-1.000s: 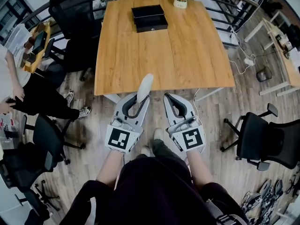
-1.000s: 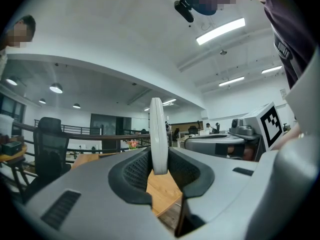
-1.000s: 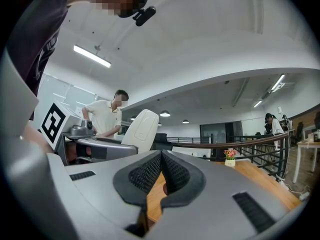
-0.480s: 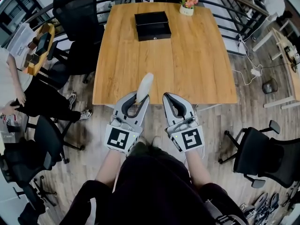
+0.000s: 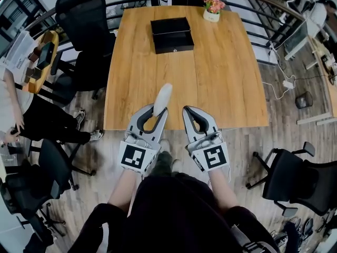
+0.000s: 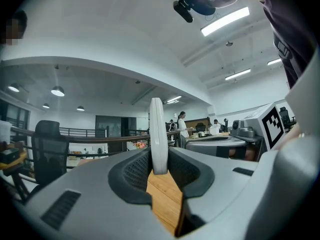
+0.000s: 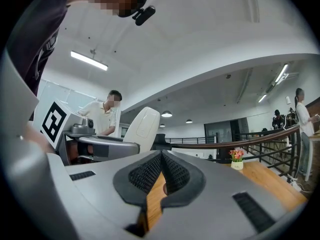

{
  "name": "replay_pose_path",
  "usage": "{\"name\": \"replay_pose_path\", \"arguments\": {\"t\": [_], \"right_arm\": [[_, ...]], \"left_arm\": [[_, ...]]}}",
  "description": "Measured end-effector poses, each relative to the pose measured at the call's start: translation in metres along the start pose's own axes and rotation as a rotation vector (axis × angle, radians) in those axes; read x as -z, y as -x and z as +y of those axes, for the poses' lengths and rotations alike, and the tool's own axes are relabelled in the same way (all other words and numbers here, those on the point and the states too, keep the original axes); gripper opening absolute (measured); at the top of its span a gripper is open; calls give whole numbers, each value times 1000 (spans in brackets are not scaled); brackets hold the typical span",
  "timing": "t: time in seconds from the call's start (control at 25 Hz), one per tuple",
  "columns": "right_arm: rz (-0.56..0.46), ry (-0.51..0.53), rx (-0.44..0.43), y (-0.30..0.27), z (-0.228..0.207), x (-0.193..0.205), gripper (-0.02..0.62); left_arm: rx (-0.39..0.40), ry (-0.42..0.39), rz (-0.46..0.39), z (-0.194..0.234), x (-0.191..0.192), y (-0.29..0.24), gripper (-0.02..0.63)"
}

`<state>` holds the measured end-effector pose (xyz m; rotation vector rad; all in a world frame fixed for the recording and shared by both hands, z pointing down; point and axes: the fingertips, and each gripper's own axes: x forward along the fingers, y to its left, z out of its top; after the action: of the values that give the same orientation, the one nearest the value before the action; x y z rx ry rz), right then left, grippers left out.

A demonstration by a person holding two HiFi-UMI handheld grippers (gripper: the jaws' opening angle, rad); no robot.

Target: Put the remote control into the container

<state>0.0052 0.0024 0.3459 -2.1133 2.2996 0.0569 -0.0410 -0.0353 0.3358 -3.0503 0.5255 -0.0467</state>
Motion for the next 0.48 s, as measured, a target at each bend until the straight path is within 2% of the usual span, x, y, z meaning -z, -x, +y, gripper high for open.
{"name": "replay_pose_path", "arguments": {"t": [0.08, 0.48], "right_arm": [[5, 6, 4, -16, -7, 1, 18], [13, 35, 62, -91, -40, -2, 18]], "left_arm": [[0, 14, -31, 14, -4, -13, 101], [55, 23, -63, 78, -9, -68, 101]]}}
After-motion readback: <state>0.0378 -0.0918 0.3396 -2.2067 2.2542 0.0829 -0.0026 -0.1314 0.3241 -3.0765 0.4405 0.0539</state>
